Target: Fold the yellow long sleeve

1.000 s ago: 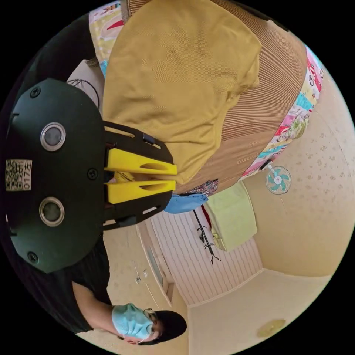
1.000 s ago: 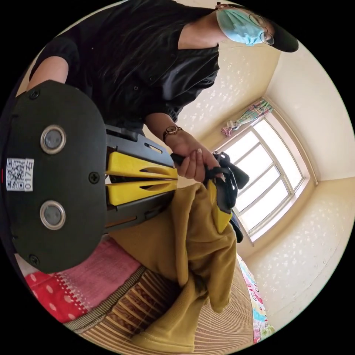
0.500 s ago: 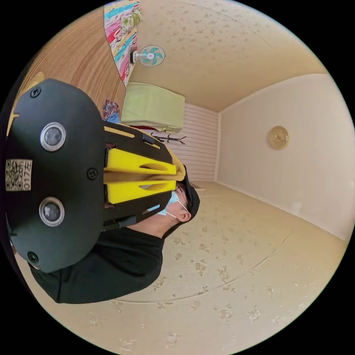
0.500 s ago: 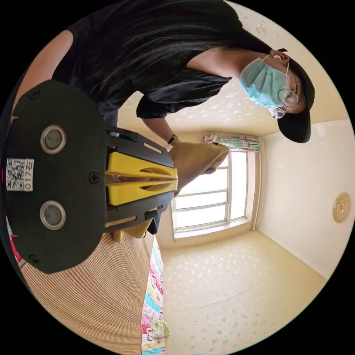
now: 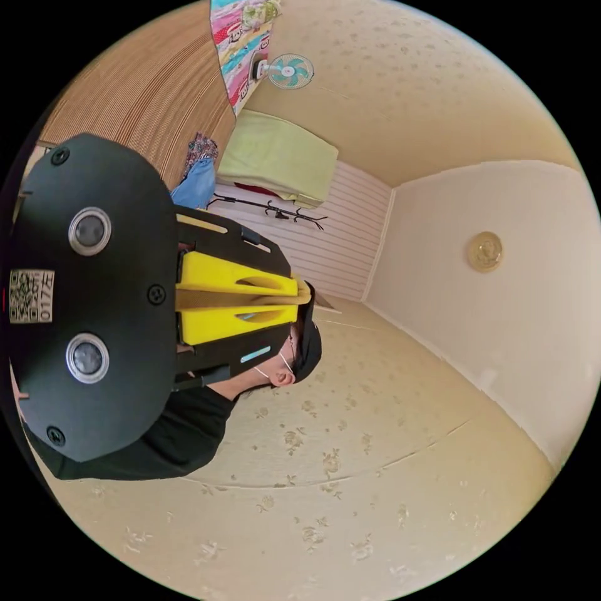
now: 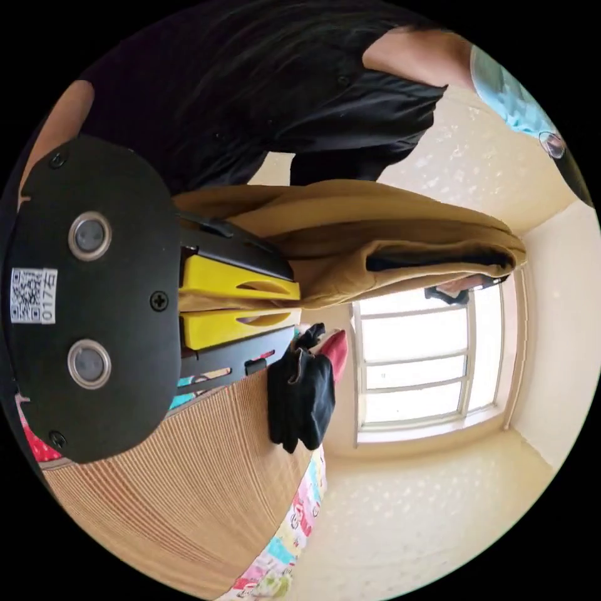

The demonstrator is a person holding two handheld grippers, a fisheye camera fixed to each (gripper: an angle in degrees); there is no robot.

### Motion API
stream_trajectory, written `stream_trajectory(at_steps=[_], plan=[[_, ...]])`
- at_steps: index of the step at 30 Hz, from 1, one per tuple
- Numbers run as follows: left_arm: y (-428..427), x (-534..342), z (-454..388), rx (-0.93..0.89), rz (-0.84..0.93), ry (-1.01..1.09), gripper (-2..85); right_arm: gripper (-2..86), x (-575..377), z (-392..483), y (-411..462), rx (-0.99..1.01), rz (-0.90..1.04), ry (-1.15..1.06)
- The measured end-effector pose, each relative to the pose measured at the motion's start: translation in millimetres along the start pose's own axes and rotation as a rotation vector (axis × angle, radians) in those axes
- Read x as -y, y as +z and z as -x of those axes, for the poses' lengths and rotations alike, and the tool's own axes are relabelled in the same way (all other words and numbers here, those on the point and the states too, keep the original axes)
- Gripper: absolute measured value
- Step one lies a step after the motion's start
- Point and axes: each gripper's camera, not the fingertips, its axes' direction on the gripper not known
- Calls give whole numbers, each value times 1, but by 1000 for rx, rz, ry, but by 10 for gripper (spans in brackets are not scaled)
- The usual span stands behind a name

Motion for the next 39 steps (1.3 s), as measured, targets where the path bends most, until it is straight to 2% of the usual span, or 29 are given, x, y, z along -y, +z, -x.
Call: stream_trajectory(at_steps=[2,4,6,7,9,11,13,14,15,16,18,19,20,23,25,27,31,33,34,36,37,38,39], plan=[[2,9,-13,74,0,38,1,29,25,-12,-42,-253,-69,116],[2,13,-29,161,-24,95,2,25,61,6,-106,-499,-218,87],[12,17,-49,407,-91,196,2,23,85,37,-144,-678,-392,25],[19,20,-51,465,-98,211,2,23,104,52,-159,-783,-469,-14],[47,44,-28,676,-72,200,3,23,143,53,-167,-923,-495,-55],[56,70,18,834,-55,146,5,25,189,24,-168,-1025,-457,-70],[59,102,92,991,-4,109,10,30,261,-70,-158,-1050,-296,-34],[57,125,160,1090,30,47,16,32,278,-103,-155,-1039,-257,1],[52,146,238,1166,77,-42,25,38,310,-181,-144,-1011,-173,86],[49,156,281,1205,110,-95,33,45,336,-266,-125,-992,-58,160],[24,161,435,1400,221,-301,59,58,341,-388,-87,-998,143,304],[15,155,462,1447,238,-357,63,67,320,-447,-67,-1019,247,456],[-3,135,507,1492,251,-468,70,69,308,-465,-58,-1025,276,501],[-23,59,573,1313,306,-552,88,78,236,-488,-17,-953,259,516],[-23,-3,604,1246,401,-603,94,81,156,-490,24,-868,341,536],[-19,-95,637,1223,575,-705,107,83,82,-487,53,-846,426,573],[-15,-223,645,1141,748,-813,120,88,-71,-453,93,-794,534,705],[-6,-282,640,1119,905,-854,112,88,-114,-431,99,-796,523,761],[-4,-291,637,1136,938,-840,91,88,-134,-419,102,-794,512,798],[-6,-276,615,1298,989,-703,27,87,-150,-401,101,-793,442,816],[-10,-268,616,1286,1010,-720,16,86,-150,-388,96,-793,384,811],[-26,-242,618,1277,990,-791,11,85,-149,-384,93,-797,372,822],[-55,-196,607,1255,825,-795,7,82,-144,-379,87,-802,359,840]])
